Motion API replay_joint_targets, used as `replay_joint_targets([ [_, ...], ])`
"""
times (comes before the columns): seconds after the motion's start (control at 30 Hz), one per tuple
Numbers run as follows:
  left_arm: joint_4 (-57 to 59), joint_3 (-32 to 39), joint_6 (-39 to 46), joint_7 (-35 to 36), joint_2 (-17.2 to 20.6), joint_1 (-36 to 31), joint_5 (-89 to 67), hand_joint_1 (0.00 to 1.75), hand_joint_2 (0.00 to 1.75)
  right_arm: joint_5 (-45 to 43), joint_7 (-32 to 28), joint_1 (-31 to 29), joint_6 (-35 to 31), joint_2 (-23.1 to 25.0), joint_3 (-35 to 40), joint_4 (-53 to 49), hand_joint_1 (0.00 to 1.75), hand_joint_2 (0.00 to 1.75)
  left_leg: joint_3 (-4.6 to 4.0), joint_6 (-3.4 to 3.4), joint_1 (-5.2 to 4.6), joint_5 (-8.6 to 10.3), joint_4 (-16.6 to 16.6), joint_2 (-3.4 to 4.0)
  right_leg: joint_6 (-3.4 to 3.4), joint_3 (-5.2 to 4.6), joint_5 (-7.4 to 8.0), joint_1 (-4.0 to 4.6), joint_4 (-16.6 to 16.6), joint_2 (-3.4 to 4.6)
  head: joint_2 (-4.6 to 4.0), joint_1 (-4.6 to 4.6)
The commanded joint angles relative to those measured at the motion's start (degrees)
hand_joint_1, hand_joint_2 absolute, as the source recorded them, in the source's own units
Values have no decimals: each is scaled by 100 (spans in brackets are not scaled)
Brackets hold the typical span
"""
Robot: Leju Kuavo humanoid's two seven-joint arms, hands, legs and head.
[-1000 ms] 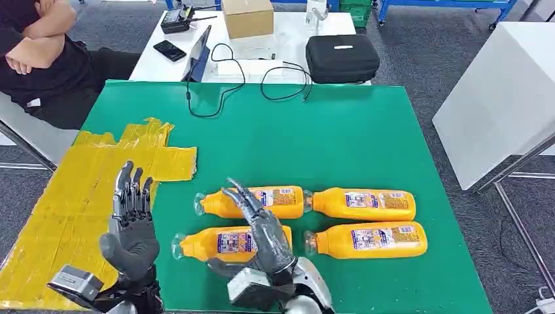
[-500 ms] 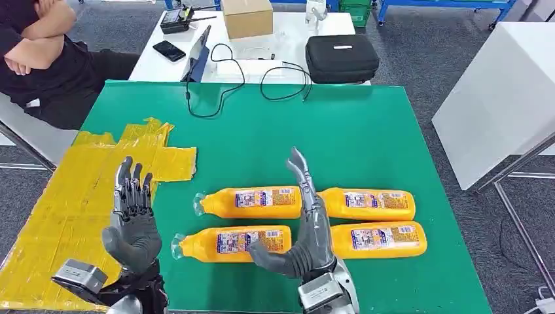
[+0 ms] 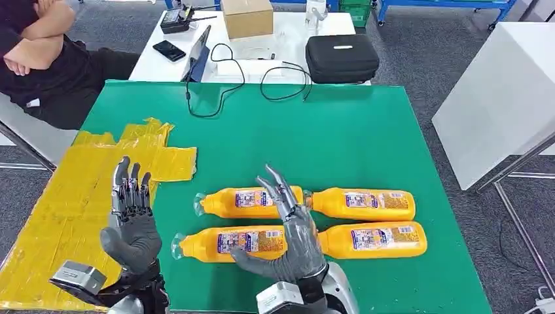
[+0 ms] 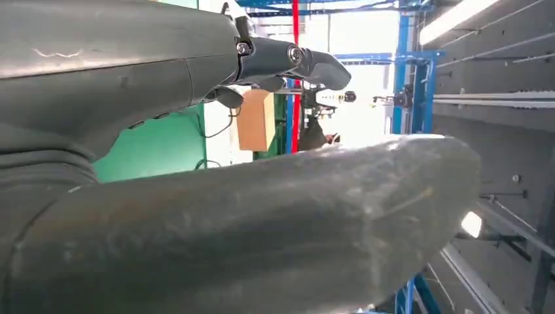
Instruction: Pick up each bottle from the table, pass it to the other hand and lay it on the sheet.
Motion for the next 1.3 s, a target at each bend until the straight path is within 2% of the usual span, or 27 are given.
replay_joint_targets([
  [0.03, 180, 40, 16, 9, 10, -68, 29, 0, 0, 80, 126, -74, 50, -276, 199, 405, 0, 175, 17, -7, 2, -4, -5, 5, 0, 18, -3, 2, -8, 0, 0, 2],
  [0.1, 133, 31, 5, -33, 23, -40, 45, 0, 0, 543, 546, -162, 283, -441, 384, 726, 0, 175, 21, -9, 3, -6, -5, 8, -1, 23, -4, 4, -10, 1, 0, 0],
  [0.2, 131, 29, 12, -37, 66, -30, 51, 0, 0, 709, 581, -312, 250, -456, 563, 1522, 0, 175, 35, -11, 5, -7, -14, 21, -1, 35, 1, 6, -21, 14, 0, 2],
  [0.3, 93, 58, -9, -51, 83, 15, 95, 0, 0, 945, 980, -446, 266, -497, 661, 2157, 0, 175, 31, -10, 4, -5, -14, 16, -1, 31, 1, 4, -19, 10, 0, 2],
  [0.63, 81, 60, -13, -52, 83, 25, 101, 0, 0, 928, 974, -482, 263, -487, 656, 2192, 0, 175, 18, -8, 2, -5, -6, 9, -1, 20, -2, 2, -9, 5, 0, 2],
  [0.77, 95, 21, 6, -51, 96, 52, 98, 0, 0, 942, 1249, -509, 350, -511, 669, 2449, 0, 175, 30, -12, 2, -9, -8, 14, -1, 31, -4, 3, -12, 8, 0, 2],
  [0.9, -102, 10, -10, -18, 95, 187, 70, 0, 0, 1183, 1522, -618, 2, -268, 432, 2685, 0, 175, 24, -11, 2, -9, -6, 18, -1, 23, -3, 2, -9, 12, 0, 0],
  [1.07, -82, 16, -28, 0, 114, 186, 65, 0, 0, 1160, 1513, -742, 89, -137, 280, 2896, 0, 175, 27, -13, 3, -10, -5, 19, -1, 26, -5, 3, -7, 11, 0, 2],
  [1.1, -69, 18, -52, 8, 123, 179, 74, 0, 0, 1316, 1722, -829, 131, -138, 253, 3080, 0, 175, 23, -12, 3, -8, -5, 14, -1, 23, -4, 4, -8, 8, 0, 2],
  [1.3, -131, 90, -128, 50, 95, 241, 93, 0, 0, 1840, 2122, -1072, 77, -145, 124, 3509, 0, 175, 25, -10, 1, -7, -7, 16, -1, 24, -3, 1, -8, 10, 0, 0],
])
